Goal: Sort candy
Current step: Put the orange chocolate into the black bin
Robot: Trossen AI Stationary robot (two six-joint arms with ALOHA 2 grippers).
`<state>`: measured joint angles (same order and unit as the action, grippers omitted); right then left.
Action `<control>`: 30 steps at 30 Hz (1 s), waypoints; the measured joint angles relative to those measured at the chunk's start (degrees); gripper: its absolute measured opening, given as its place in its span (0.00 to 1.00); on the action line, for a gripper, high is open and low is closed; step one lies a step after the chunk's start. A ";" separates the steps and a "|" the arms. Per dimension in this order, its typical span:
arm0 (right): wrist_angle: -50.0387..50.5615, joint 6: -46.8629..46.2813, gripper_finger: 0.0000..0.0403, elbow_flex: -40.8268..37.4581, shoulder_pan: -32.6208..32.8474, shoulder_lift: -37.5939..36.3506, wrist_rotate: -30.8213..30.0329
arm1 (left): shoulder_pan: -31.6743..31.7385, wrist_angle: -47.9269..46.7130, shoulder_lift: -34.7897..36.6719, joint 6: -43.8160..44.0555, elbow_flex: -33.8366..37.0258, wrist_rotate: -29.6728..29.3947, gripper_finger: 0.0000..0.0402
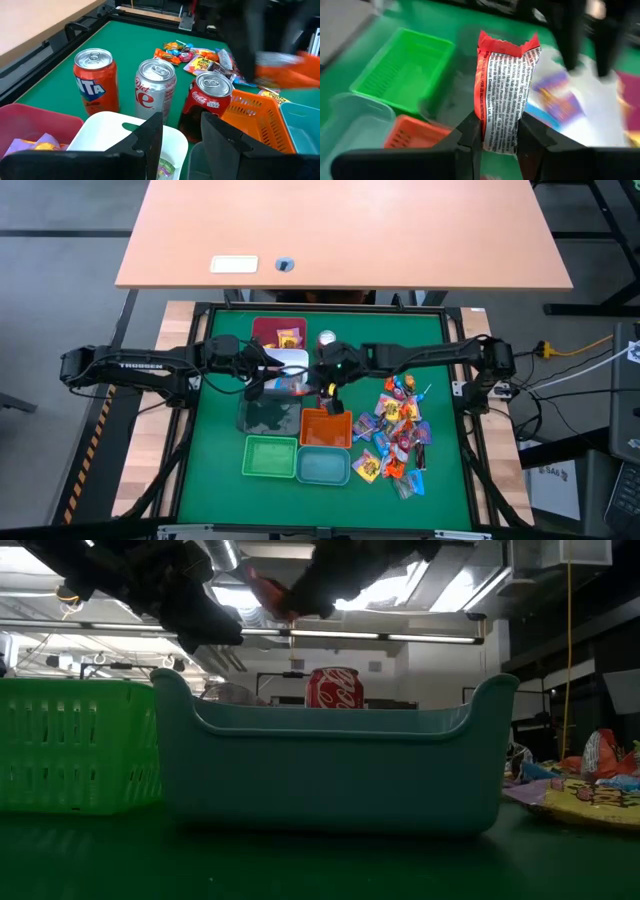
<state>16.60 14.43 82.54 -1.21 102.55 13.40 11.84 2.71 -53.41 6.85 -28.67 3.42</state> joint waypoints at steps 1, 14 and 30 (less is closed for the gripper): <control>-0.98 0.03 0.23 0.00 0.00 0.51 1.64 | -0.01 -0.01 0.00 0.00 0.00 0.00 0.31; -8.11 0.00 0.23 -0.02 0.88 8.29 3.75 | 0.01 0.49 0.00 0.00 0.00 0.01 0.31; -8.73 -2.49 0.50 -0.02 0.81 7.49 3.55 | -0.01 0.53 0.00 0.04 0.00 0.04 0.31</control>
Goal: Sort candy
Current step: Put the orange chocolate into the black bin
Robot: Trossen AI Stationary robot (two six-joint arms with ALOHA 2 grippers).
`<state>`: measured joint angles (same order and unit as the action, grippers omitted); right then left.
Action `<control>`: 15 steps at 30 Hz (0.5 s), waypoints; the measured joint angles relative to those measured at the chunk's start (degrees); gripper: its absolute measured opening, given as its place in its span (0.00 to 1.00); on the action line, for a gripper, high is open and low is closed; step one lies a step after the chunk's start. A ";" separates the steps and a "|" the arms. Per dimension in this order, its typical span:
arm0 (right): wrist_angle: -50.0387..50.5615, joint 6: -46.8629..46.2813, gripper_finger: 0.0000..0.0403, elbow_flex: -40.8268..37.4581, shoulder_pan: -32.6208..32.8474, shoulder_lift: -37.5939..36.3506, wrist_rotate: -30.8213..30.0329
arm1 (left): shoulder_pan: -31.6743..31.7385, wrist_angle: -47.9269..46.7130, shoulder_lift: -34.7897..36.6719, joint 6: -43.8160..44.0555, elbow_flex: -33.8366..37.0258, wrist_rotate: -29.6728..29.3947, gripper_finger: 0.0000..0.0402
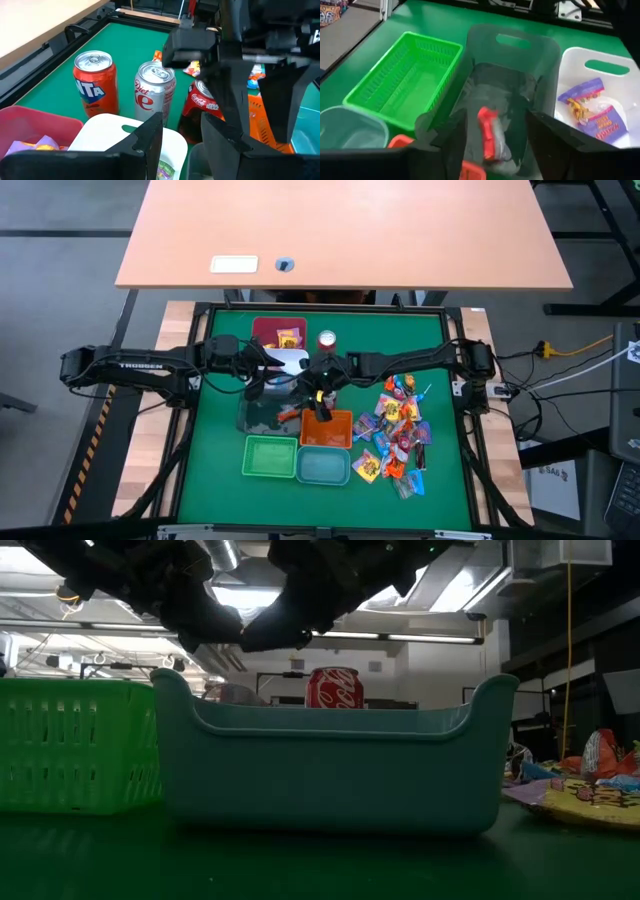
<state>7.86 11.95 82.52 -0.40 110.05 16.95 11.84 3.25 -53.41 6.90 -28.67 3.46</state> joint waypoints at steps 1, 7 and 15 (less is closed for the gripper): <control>0.35 -0.02 0.51 0.00 0.00 -0.59 -0.37 | 0.00 0.02 0.00 0.00 0.00 0.02 0.31; 11.20 0.29 0.52 0.02 0.03 -6.88 -9.37 | -0.70 0.15 0.00 -0.02 0.00 0.54 0.31; 31.97 1.39 0.49 0.02 -0.01 -15.69 -21.71 | -2.68 0.33 0.00 -0.02 0.00 0.46 0.31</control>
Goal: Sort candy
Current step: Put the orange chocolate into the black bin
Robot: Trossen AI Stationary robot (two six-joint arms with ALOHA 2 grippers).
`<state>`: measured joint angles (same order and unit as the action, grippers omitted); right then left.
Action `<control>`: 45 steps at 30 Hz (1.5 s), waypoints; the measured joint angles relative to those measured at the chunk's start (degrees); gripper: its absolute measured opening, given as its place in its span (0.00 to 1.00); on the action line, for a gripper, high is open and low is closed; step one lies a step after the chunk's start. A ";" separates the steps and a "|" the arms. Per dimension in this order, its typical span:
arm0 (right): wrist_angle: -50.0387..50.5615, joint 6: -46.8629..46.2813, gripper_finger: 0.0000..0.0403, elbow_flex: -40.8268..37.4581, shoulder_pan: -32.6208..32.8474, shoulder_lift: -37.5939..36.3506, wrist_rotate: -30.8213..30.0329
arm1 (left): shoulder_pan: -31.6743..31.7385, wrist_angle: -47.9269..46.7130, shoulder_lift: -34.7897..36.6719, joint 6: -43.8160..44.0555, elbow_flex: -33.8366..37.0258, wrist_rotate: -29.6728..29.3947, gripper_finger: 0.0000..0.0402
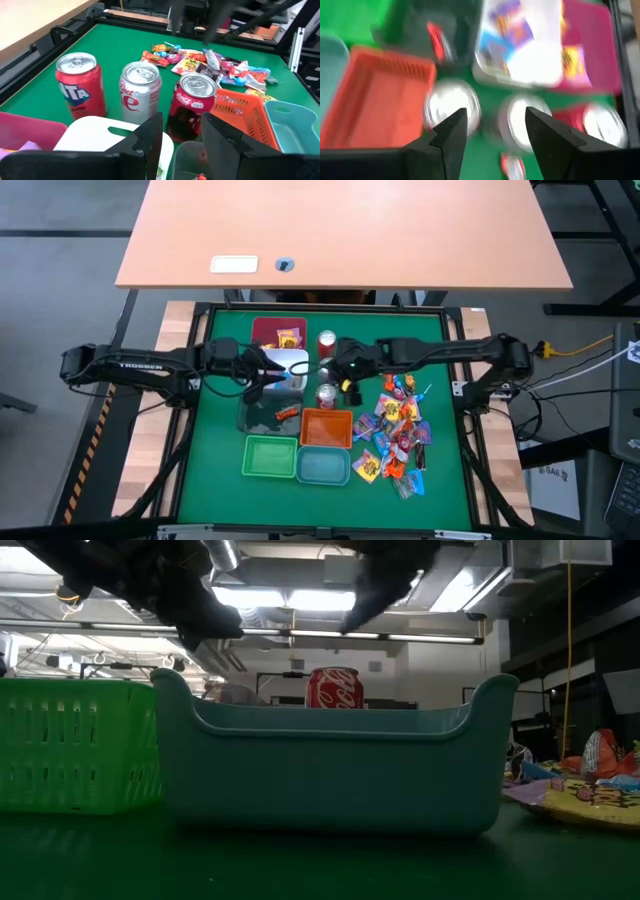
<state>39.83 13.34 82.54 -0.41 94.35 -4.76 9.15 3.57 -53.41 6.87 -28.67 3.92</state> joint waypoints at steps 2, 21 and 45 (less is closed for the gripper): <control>5.44 -0.09 0.48 0.00 -0.40 -1.32 -2.07 | -0.47 -0.02 0.00 0.02 0.00 0.00 0.31; 5.79 -4.08 0.43 -22.95 -15.51 -2.94 -2.75 | -4.68 -0.02 0.02 0.04 0.00 -0.38 0.31; -9.22 -2.73 0.35 -35.80 -19.11 -2.92 2.83 | -4.84 0.07 0.01 0.21 0.00 -0.81 0.31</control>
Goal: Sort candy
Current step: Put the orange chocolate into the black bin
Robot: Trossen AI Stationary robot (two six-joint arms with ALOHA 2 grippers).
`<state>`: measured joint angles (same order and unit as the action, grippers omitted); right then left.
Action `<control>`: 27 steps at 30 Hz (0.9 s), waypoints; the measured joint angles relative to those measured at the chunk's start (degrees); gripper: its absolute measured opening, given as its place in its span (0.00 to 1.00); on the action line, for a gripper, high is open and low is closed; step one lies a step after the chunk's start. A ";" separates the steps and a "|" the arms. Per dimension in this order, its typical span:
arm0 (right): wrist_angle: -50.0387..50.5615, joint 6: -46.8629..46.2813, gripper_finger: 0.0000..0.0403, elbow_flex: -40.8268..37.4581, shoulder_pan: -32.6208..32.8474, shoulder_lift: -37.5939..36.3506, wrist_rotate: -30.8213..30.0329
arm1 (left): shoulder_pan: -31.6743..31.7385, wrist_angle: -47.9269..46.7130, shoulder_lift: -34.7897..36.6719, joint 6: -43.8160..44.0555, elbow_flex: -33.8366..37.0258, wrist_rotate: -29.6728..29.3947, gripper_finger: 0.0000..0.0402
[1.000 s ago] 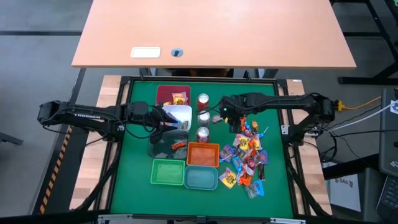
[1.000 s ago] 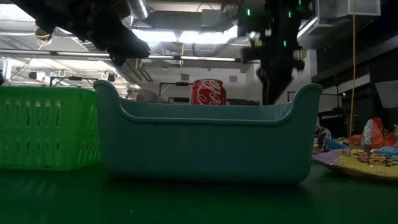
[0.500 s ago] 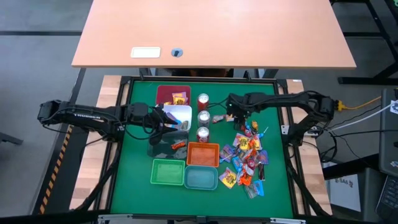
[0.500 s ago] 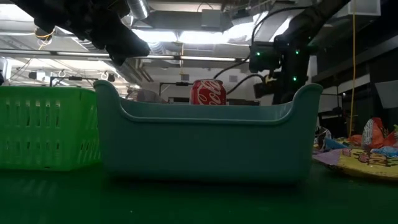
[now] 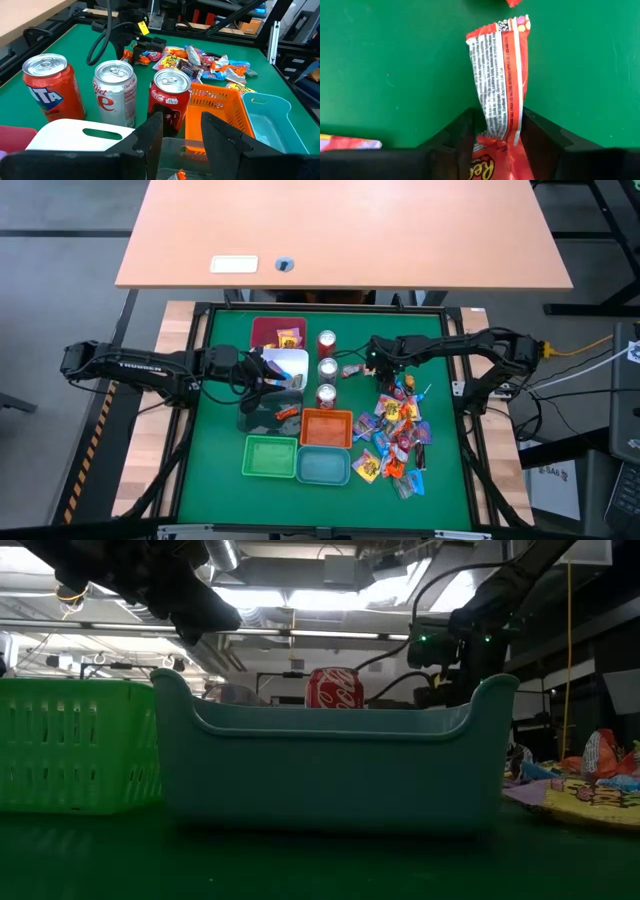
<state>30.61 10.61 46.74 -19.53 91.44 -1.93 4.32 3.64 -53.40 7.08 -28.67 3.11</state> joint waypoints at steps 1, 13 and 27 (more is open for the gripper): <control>-0.16 0.00 0.33 0.00 0.00 0.00 0.00 | -0.02 0.05 -0.01 0.01 0.00 -0.64 0.31; 2.18 0.00 0.03 1.72 0.00 0.00 0.01 | 0.00 1.74 0.01 -0.18 0.00 -2.64 0.31; 22.28 -0.04 0.06 22.66 0.00 0.00 0.00 | 0.00 13.72 -1.37 -6.74 0.00 -2.66 0.31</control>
<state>52.90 10.57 69.40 -19.53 91.44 -1.93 4.32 17.36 -54.77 0.34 -28.67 0.45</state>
